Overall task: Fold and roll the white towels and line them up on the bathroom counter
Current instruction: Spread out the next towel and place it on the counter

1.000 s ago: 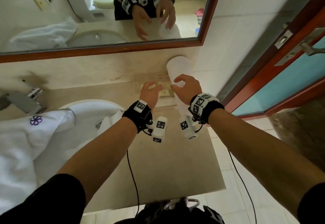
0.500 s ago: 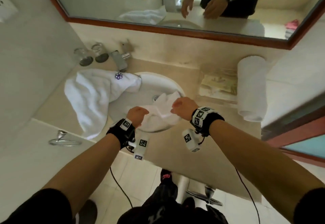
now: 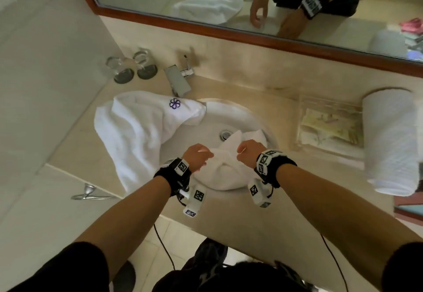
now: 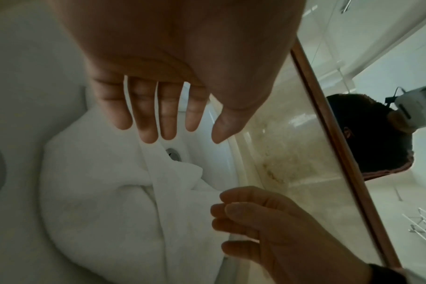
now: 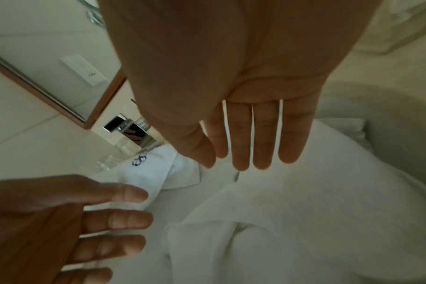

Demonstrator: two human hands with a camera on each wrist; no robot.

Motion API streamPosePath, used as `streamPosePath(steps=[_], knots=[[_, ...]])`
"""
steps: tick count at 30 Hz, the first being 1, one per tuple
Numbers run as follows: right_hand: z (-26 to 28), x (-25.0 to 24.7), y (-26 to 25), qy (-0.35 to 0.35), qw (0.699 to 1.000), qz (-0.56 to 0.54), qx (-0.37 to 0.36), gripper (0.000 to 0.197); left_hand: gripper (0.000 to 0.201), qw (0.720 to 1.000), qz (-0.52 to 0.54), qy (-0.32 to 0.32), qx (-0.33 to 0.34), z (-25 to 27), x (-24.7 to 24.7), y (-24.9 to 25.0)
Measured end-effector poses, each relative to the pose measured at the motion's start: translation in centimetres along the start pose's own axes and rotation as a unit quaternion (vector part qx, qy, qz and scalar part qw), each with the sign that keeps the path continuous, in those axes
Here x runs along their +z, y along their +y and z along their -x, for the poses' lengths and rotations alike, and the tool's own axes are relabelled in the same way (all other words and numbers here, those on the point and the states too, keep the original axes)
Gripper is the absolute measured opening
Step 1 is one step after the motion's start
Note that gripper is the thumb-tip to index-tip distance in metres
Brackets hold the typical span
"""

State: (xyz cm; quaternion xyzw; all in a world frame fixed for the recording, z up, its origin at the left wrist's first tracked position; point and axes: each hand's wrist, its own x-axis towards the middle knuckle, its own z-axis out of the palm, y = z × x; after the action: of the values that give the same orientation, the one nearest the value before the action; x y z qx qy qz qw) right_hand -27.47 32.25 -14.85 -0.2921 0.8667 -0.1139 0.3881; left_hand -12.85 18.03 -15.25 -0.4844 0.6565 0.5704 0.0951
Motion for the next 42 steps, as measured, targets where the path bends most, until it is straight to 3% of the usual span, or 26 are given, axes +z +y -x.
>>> streamPosePath(steps=[3, 6, 9, 13, 17, 20, 23, 27, 32, 36, 40, 42], knots=[[-1.9, 1.0, -0.7, -0.007, 1.0, 0.02, -0.002, 0.045, 0.02, 0.999, -0.036, -0.014, -0.004, -1.9, -0.2, -0.2], [-3.5, 2.6, -1.0, -0.043, 0.998, 0.053, 0.012, 0.074, 0.022, 0.998, -0.045, -0.032, -0.015, -3.3, -0.5, -0.7], [-4.4, 4.2, -0.8, -0.109, 0.986, 0.105, 0.065, 0.092, 0.019, 0.998, -0.023, -0.049, -0.032, -4.5, -0.8, -1.6], [-4.5, 5.4, 0.0, -0.139, 0.98, 0.128, 0.068, 0.051, 0.028, 0.997, 0.0, -0.059, -0.06, -5.7, -1.4, -2.4], [-3.7, 3.6, -2.1, -0.145, 0.987, 0.027, 0.067, 0.048, 0.077, 0.996, -0.013, -0.07, -0.057, -5.8, -1.6, -2.4], [-2.8, 1.5, -3.9, -0.076, 0.997, -0.015, 0.025, 0.047, 0.11, 0.992, -0.064, -0.099, -0.049, -4.5, -1.8, -1.5], [-1.2, -0.2, -4.9, -0.045, 0.995, -0.091, 0.001, 0.035, 0.086, 0.974, -0.191, -0.12, -0.008, -3.0, -1.9, -0.3], [2.2, -2.1, -5.6, -0.012, 0.977, -0.21, -0.036, 0.022, 0.043, 0.977, -0.169, -0.125, 0.025, -1.1, -1.7, 0.6], [6.7, -4.2, -4.9, 0.056, 0.955, -0.265, -0.118, 0.009, 0.052, 0.984, -0.078, -0.095, 0.131, 2.5, -1.1, 2.8], [8.6, -6.5, -3.4, 0.168, 0.935, -0.277, -0.143, 0.034, 0.03, 0.98, -0.066, -0.056, 0.178, 5.0, -0.8, 6.4], [10.3, -9.3, -2.0, 0.089, 0.971, -0.182, -0.126, 0.077, 0.041, 0.947, -0.065, -0.001, 0.316, 7.5, -0.2, 10.3], [11.3, -10.3, -1.7, 0.061, 0.976, -0.166, -0.129, 0.078, 0.04, 0.925, -0.056, -0.004, 0.375, 9.3, 0.5, 12.0]])
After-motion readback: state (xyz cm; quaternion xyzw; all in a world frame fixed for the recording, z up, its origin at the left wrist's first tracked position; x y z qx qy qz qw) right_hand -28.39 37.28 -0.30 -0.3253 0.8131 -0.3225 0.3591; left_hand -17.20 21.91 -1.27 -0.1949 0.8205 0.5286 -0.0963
